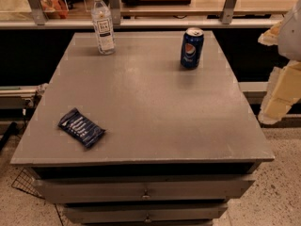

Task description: Move pepsi can near blue plastic bottle

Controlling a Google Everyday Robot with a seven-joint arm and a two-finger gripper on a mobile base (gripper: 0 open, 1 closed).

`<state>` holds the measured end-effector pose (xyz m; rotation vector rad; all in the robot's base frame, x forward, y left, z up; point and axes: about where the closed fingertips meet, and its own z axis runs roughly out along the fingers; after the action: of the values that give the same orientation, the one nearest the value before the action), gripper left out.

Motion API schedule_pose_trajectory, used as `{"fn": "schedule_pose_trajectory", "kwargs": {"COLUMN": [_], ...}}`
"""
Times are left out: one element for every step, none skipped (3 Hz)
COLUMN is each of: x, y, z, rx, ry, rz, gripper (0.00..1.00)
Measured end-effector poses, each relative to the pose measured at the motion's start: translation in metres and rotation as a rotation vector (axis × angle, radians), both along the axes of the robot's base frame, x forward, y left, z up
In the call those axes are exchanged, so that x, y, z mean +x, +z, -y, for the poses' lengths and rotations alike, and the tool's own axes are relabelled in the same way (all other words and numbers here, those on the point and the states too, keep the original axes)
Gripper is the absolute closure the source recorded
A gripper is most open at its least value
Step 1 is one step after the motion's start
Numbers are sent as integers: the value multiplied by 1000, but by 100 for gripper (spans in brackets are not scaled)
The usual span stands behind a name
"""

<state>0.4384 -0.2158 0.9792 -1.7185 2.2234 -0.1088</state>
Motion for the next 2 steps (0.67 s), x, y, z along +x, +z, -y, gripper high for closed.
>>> {"fn": "schedule_pose_trajectory", "kwargs": {"x": [0, 16], "y": [0, -9], "z": [0, -1], "rx": [0, 37], "ry": [0, -16], "rz": [0, 20], "gripper": [0, 0]}}
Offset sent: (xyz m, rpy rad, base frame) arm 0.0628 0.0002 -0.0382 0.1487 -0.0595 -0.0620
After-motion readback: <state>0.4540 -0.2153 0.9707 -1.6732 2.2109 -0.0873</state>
